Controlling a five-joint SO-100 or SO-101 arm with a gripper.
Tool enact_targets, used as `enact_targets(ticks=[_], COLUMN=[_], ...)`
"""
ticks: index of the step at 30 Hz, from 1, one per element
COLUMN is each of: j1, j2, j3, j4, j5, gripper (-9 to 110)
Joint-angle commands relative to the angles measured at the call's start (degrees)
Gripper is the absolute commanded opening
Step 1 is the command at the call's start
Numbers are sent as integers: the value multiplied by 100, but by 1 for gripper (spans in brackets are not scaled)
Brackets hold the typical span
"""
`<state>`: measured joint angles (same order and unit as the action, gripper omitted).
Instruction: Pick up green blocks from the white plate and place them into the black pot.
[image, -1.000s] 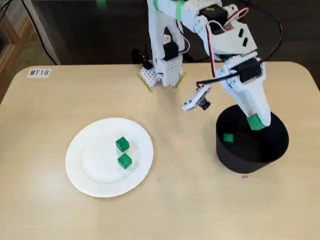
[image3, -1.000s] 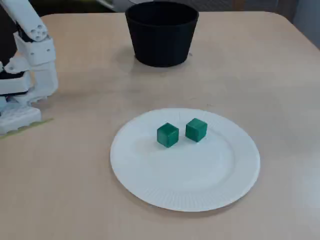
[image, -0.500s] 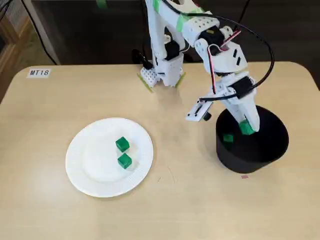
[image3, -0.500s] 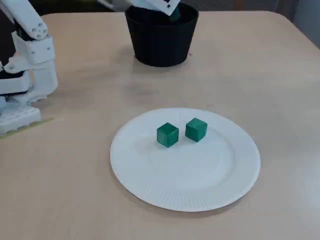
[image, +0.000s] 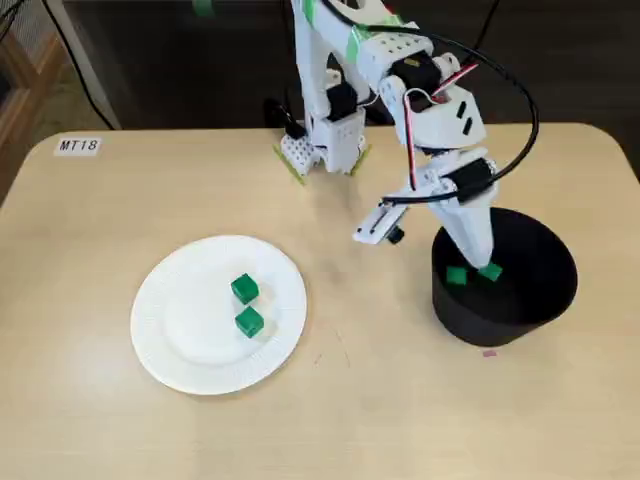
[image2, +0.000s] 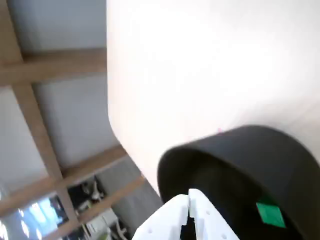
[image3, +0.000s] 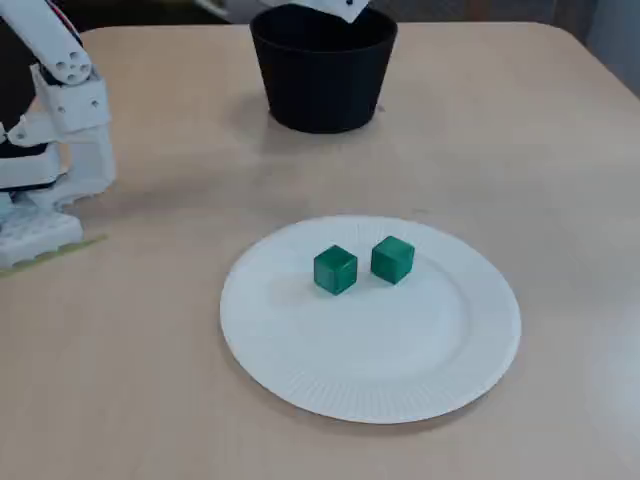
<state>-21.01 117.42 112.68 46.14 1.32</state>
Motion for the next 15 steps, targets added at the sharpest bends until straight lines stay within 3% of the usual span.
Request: enact_targets(ticks=[1,7,15], j1=[1292,3709,4562], j2=[448,439,-756], j3=[-431,-475,-1002], j4=[896,2672,3885], j5=[413,1450,1354], gripper=[-2,-2,-2])
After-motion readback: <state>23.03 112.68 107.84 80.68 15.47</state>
